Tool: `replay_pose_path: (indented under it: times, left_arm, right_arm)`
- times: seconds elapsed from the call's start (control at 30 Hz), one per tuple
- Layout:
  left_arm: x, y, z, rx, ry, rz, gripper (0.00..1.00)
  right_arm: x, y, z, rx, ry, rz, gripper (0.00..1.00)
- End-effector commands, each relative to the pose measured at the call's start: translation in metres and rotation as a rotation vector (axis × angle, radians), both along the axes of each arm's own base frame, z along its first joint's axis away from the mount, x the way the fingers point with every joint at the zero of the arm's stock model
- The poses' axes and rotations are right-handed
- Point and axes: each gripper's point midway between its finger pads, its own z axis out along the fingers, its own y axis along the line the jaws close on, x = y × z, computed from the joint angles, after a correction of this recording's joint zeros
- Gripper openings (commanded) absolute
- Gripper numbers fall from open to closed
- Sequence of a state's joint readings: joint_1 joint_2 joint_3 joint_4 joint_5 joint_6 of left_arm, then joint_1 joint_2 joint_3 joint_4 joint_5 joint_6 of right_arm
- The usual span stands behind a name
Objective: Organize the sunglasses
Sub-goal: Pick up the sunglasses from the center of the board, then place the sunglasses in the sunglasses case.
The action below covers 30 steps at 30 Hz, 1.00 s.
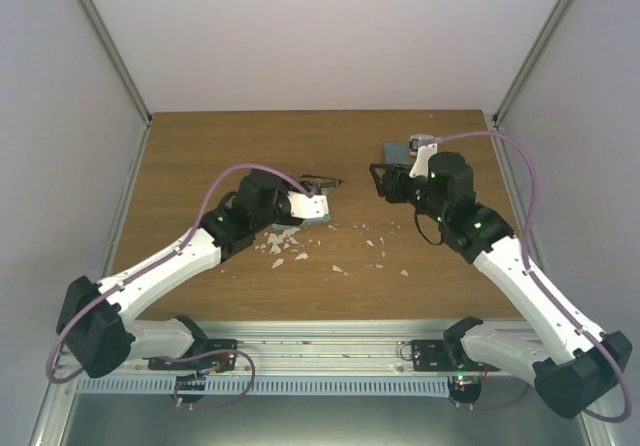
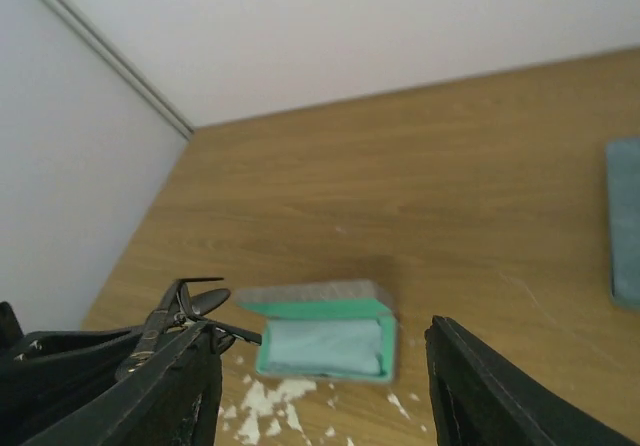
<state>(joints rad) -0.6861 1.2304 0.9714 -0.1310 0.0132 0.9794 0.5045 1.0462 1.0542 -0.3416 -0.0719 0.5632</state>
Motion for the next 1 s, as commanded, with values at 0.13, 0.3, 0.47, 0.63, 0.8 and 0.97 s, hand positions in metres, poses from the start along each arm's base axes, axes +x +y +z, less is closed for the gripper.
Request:
replay_pose_path:
  times: [0.13,0.3,0.47,0.63,0.8,0.97]
  left_arm:
    - [0.001,0.017,-0.069,0.181,0.132,0.176,0.00]
    - [0.001,0.022,-0.112,0.294,0.222,0.206,0.00]
    - [0.006,0.028,-0.144,0.397,0.295,0.253,0.00]
    - [0.018,0.028,-0.160,0.448,0.317,0.302,0.00]
    - [0.027,0.025,-0.166,0.470,0.325,0.321,0.00]
    - [0.028,0.026,-0.175,0.500,0.354,0.336,0.00]
  right_arm:
    - [-0.001,-0.019,-0.043,-0.013,0.090,-0.099,0.57]
    - [-0.005,-0.025,-0.052,0.010,0.095,-0.118,0.57]
    - [-0.007,-0.029,-0.060,-0.009,0.110,-0.112,0.58]
    - [-0.009,-0.028,-0.069,-0.012,0.131,-0.099,0.58]
    - [-0.010,-0.025,-0.079,0.002,0.157,-0.080,0.58]
    - [-0.009,-0.024,-0.084,-0.002,0.172,-0.078,0.58]
